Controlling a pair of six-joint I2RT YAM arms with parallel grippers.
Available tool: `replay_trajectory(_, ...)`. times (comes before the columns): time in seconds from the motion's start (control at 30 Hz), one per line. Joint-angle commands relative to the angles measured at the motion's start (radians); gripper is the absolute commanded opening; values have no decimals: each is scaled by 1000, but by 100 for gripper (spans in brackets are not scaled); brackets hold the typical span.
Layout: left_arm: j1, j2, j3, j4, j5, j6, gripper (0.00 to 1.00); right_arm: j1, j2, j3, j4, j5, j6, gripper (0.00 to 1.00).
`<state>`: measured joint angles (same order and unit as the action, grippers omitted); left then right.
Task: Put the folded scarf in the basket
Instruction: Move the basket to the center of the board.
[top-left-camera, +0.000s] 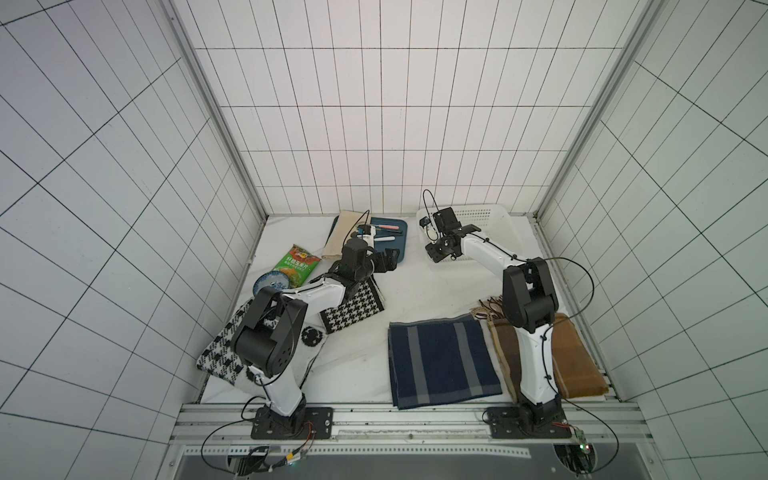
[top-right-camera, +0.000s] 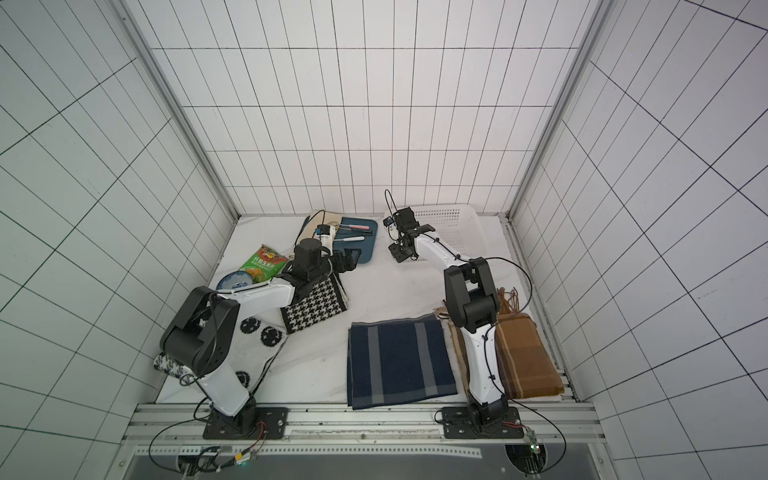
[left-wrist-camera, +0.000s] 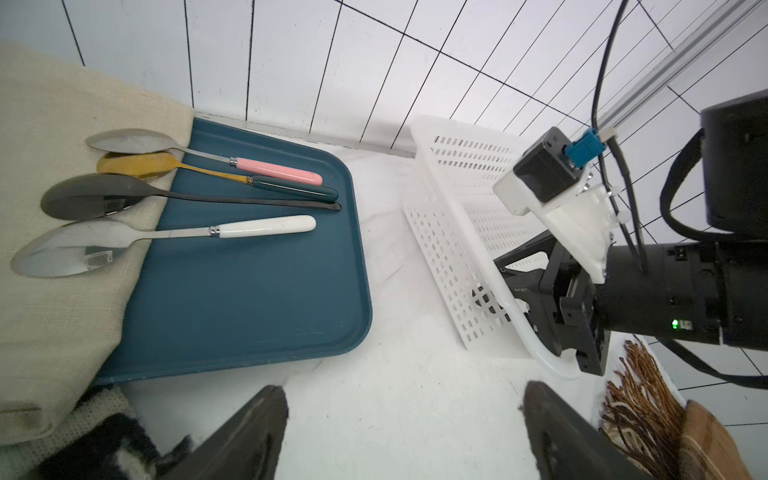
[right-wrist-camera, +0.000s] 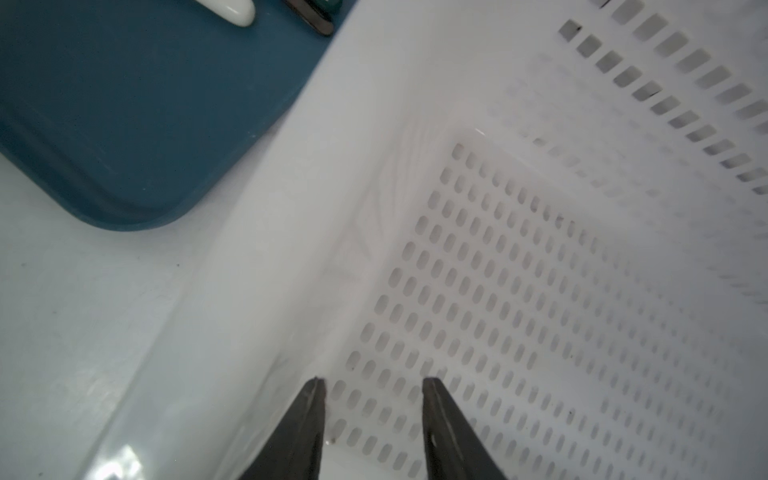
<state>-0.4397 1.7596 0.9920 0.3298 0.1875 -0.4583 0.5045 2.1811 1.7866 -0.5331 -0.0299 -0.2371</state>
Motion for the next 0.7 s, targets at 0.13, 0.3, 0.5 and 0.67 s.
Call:
replay_trajectory(0.13,-12,42,34,3,79,-57,88,17,-78,57,-72,-379,244,36)
replay_trajectory(0.3,-26,28,28,-26,93,-85,84,15,-235,-96,23,-343,315,37)
replay_trajectory(0.5,-100,109,98,-17,95,-136,83,37,-488,-313,33,-137,356,38)
replay_trajectory(0.67,-130,189,200,-74,96,-152,75,73,-720,-608,128,-67,388,39)
